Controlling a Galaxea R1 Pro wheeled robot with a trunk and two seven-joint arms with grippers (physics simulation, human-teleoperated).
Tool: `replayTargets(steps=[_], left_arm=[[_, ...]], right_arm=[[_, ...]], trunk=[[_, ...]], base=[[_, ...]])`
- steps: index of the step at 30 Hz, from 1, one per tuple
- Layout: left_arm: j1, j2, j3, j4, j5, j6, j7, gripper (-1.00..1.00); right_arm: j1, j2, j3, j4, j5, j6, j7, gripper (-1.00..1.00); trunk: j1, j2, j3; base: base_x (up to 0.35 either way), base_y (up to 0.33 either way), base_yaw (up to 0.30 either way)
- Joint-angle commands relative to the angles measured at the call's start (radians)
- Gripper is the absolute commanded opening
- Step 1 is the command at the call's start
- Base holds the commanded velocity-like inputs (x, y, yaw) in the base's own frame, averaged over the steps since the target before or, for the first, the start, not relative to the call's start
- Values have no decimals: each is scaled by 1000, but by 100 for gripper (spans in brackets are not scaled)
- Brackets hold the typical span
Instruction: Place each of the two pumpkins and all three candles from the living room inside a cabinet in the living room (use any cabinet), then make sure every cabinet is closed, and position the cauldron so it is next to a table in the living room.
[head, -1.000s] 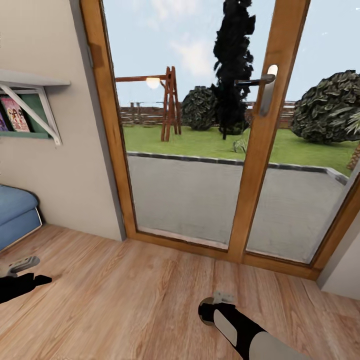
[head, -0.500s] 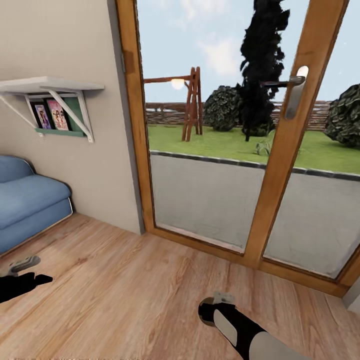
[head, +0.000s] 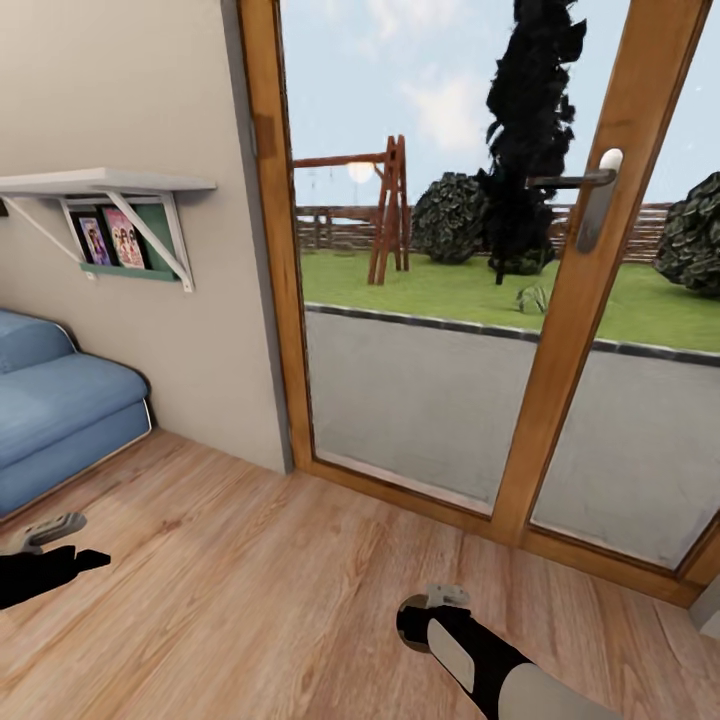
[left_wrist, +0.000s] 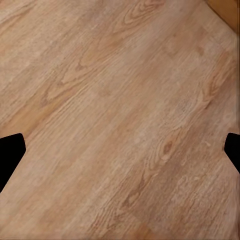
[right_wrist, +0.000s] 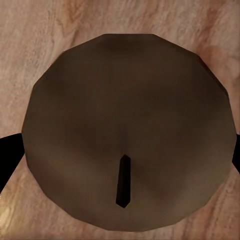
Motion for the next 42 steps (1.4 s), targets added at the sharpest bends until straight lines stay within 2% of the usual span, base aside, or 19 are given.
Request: replayTargets(steps=[1, 4, 6, 9, 11, 14, 15, 17, 18, 19, 21, 26, 30, 34, 37, 39, 42], left_arm=[[-1, -2, -1, 0, 10, 2, 18, 100], [-3, -7, -2, 4, 9, -18, 58, 100], [-5, -21, -3, 9, 8, -45, 84, 100], [-21, -62, -5, 13, 4, -63, 138, 100], [-36, -96, -6, 23, -28, -66, 163, 100], [-88, -193, -6, 90, -172, -68, 178, 100], [-113, -248, -6, 132, -251, -68, 180, 100], [-144, -313, -6, 194, -356, -69, 180, 100], [-164, -352, -6, 239, -420, -71, 176, 100], [-174, -373, -6, 265, -452, -74, 173, 100], [-184, -406, -6, 314, -492, -110, 170, 100], [-188, -422, -6, 447, -509, -234, 160, 100], [-188, -424, -11, 586, -511, -371, 114, 100], [-188, -425, -53, 739, -513, -483, 36, 100], [-188, -432, -86, 826, -512, -576, -16, 100], [-188, -459, -121, 887, -514, -622, -35, 100], [-188, -489, -157, 923, -528, -663, -43, 100]], right_arm=[[-1, -1, 8, -2, -11, 3, -8, -100], [-1, -2, 8, -2, -11, 2, -8, -100], [-1, -2, 9, -2, -11, 2, -8, -100], [-1, -1, 9, -2, -11, 2, -8, -100], [-1, -1, 9, -2, -11, 2, -8, -100], [-1, 0, 9, -2, -11, 2, -8, -100], [-1, 0, 8, -2, -11, 0, -8, -100], [-1, 0, 8, -1, -11, -4, -9, -100], [-1, 0, 8, -1, -11, -5, -10, -100], [-1, 0, 8, -1, -11, -4, -10, -100], [-1, -2, 9, 0, -11, -1, -10, -100], [-1, -9, 6, 0, -12, 2, -10, -100], [-1, -8, 9, 0, -11, -12, -11, -100], [2, -11, 10, 13, -11, -94, -10, -100], [7, -12, 12, 17, -10, -122, -10, -100], [9, -12, 14, 18, -8, -131, -10, -100], [10, -9, 14, 18, -5, -141, -10, -100]], trunk=[[-4, 7, 2], [-16, 28, 12], [-23, 42, 18], [-35, 63, 27], [-42, 77, 34], [-54, 98, 43], [-58, 105, 46], [-65, 119, 52], [-69, 126, 55], [-73, 133, 59], [-81, 147, 65], [-100, 182, 81], [-115, 210, 93], [-131, 238, 106], [-142, 259, 115], [-150, 273, 121], [-161, 294, 131]], base=[[0, 0, 0], [0, 0, 0], [0, 0, 0], [0, 0, 0], [0, 0, 0], [0, 0, 0], [0, 0, 0], [0, 0, 0], [0, 0, 0], [0, 0, 0], [0, 0, 0], [0, 0, 0], [0, 0, 0], [0, 0, 0], [0, 0, 0], [0, 0, 0], [0, 0, 0]])
